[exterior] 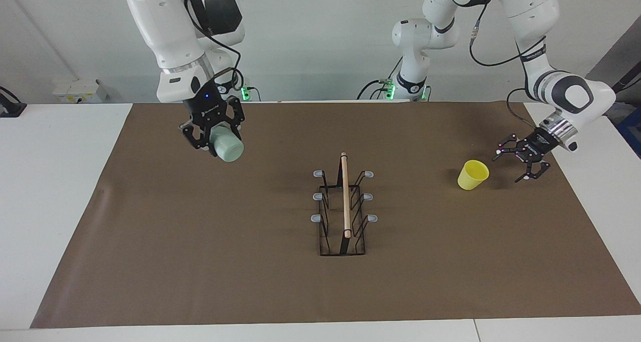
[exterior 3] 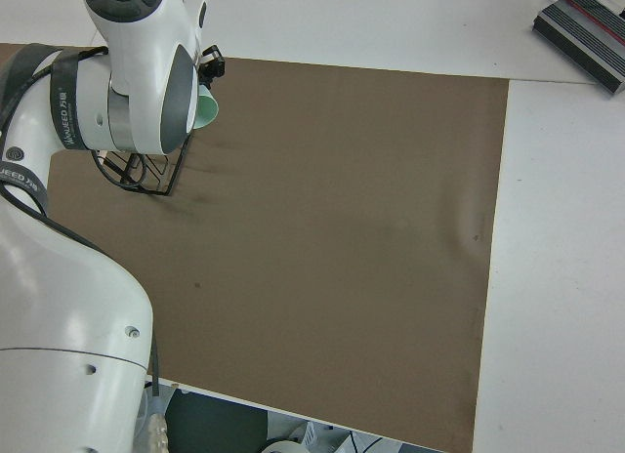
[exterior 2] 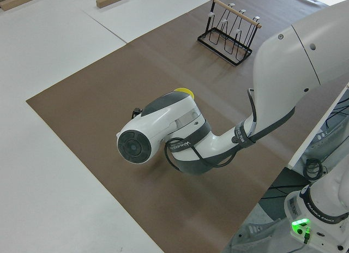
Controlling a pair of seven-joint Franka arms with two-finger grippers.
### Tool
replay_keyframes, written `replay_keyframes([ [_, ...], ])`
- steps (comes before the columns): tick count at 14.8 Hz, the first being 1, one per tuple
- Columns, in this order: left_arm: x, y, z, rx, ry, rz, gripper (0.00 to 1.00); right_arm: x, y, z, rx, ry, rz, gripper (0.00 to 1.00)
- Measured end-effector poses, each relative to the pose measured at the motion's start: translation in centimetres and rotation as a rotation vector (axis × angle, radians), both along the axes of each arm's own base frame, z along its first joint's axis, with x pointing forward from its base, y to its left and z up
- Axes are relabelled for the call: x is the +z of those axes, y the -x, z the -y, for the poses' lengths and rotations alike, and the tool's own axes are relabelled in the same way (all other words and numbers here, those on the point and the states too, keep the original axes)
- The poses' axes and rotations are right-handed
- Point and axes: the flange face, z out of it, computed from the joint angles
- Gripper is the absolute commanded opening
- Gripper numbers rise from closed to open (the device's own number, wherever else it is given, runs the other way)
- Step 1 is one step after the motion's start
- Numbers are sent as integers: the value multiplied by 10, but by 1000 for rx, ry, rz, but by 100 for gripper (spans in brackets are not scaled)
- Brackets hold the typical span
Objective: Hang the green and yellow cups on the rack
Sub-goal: 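Lift the green cup with the right gripper toward the rack, then hang the green cup on a rack peg while the left gripper grasps yellow cup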
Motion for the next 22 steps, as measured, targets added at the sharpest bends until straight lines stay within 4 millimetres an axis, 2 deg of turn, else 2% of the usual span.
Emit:
replay_keyframes([
  [2, -11, 8, 2, 26, 35, 0, 100, 0, -4, -4, -48, -101, 42, 0],
  [5, -22, 20, 8, 47, 117, 2, 100, -12, -1, -20, -121, -275, 66, 0],
  [8, -31, 30, 14, 88, 164, 10, 100, -29, 17, -33, -119, -428, 148, 0],
  [11, -35, 36, 22, 109, 199, 30, 100, -48, 39, -35, -124, -517, 293, 0],
  [16, -46, 40, 45, 113, 220, 71, 100, -86, 57, -45, -100, -639, 467, 0],
  [20, -54, 40, 55, 147, 206, 85, 100, -120, 70, -68, -58, -662, 459, 0],
  [22, -58, 37, 68, 131, 191, 97, 100, -151, 77, -87, -57, -717, 510, 0],
])
